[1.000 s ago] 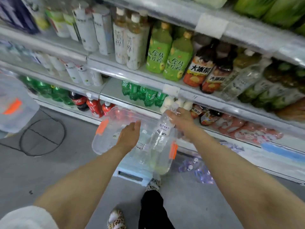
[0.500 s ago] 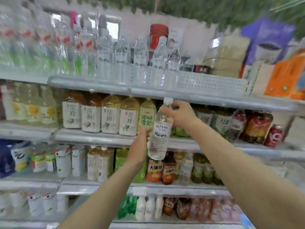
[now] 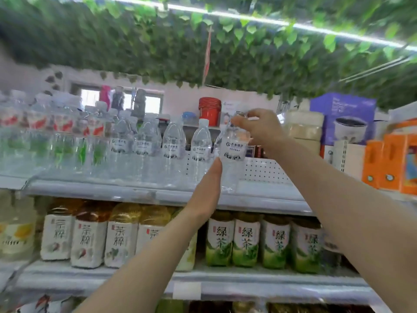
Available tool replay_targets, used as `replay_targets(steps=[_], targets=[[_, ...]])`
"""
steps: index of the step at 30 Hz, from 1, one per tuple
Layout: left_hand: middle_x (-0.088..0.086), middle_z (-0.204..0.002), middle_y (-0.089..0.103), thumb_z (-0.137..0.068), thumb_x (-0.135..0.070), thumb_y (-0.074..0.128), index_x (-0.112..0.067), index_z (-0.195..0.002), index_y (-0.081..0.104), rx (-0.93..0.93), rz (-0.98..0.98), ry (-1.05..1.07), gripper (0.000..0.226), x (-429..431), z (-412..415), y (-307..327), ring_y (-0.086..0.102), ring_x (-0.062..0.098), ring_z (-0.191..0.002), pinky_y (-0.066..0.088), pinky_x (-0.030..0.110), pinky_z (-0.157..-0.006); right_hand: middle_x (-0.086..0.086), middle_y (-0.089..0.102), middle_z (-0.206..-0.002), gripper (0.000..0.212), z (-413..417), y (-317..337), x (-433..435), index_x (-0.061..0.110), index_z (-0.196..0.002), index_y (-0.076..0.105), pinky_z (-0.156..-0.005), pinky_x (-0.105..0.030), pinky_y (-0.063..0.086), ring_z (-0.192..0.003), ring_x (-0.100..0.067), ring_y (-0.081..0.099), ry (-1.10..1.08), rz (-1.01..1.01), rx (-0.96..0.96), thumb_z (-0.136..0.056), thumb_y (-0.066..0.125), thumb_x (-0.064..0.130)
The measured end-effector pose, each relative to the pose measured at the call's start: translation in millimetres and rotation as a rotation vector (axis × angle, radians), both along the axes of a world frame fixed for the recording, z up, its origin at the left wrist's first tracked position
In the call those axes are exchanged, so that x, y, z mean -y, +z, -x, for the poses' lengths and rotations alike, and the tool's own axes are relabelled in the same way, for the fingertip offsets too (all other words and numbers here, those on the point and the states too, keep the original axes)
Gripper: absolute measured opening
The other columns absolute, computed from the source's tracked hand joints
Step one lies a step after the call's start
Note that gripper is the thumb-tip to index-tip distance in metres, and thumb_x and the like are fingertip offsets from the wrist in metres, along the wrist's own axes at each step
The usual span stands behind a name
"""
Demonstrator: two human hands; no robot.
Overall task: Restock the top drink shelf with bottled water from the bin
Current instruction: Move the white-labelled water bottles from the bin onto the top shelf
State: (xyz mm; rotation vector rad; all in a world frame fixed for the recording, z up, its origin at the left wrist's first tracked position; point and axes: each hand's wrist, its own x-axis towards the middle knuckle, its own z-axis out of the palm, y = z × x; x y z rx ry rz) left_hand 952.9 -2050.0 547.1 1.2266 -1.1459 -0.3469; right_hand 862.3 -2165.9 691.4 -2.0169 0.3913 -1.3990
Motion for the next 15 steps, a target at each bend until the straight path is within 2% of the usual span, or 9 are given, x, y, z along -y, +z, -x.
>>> replay_targets(steps=[3,6,9,12,15], targets=[[-0.022,-0.159,0.020,-0.089,-0.080,0.014,-0.047,-0.154,0.019,0.002,-0.005,0.018,0.073,30,-9,11,0.019,-0.001,-0.141,0.012,0.027,-0.105,0.009,0.066,-0.091,0.026,-15,9,30,0.033,-0.077,0.059,-0.078,-0.051,0.063,-0.090,-0.020,0.070,0.012,0.036,0.012,-0.082,0.085,0.037],[-0.025,-0.157,0.019,-0.089,-0.081,0.012,-0.048,-0.153,0.017,0.021,-0.009,0.037,0.073,53,-15,12,0.018,-0.006,-0.134,0.011,0.027,-0.103,0.007,0.066,-0.091,0.030,-30,11,56,0.031,-0.077,0.057,-0.080,-0.053,0.062,-0.093,-0.026,0.071,0.041,0.038,0.000,-0.080,0.086,0.037],[-0.029,-0.149,0.021,-0.090,-0.080,0.012,-0.048,-0.153,0.016,0.017,-0.018,0.061,0.071,70,-20,8,0.019,-0.006,-0.127,0.012,0.025,-0.102,0.011,0.063,-0.086,0.031,-42,6,76,0.032,-0.076,0.055,-0.078,-0.047,0.063,-0.090,-0.021,0.070,0.057,0.066,-0.018,-0.080,0.085,0.038],[-0.033,-0.139,0.021,-0.092,-0.077,0.011,-0.049,-0.153,0.017,0.033,-0.024,0.078,0.067,81,-22,2,0.019,-0.006,-0.126,0.013,0.024,-0.100,0.004,0.068,-0.091,0.022,-51,-3,95,0.029,-0.084,0.062,-0.086,-0.050,0.061,-0.093,-0.023,0.070,0.101,0.061,-0.052,-0.083,0.083,0.036],[-0.023,-0.158,0.017,-0.093,-0.076,0.012,-0.040,-0.156,0.015,0.058,-0.036,0.122,0.073,89,-23,-2,0.016,0.000,-0.144,0.010,0.023,-0.103,-0.005,0.070,-0.106,0.027,-57,-8,107,0.018,-0.101,0.068,-0.090,-0.052,0.059,-0.101,-0.026,0.069,0.129,-0.001,-0.074,-0.085,0.082,0.035]])
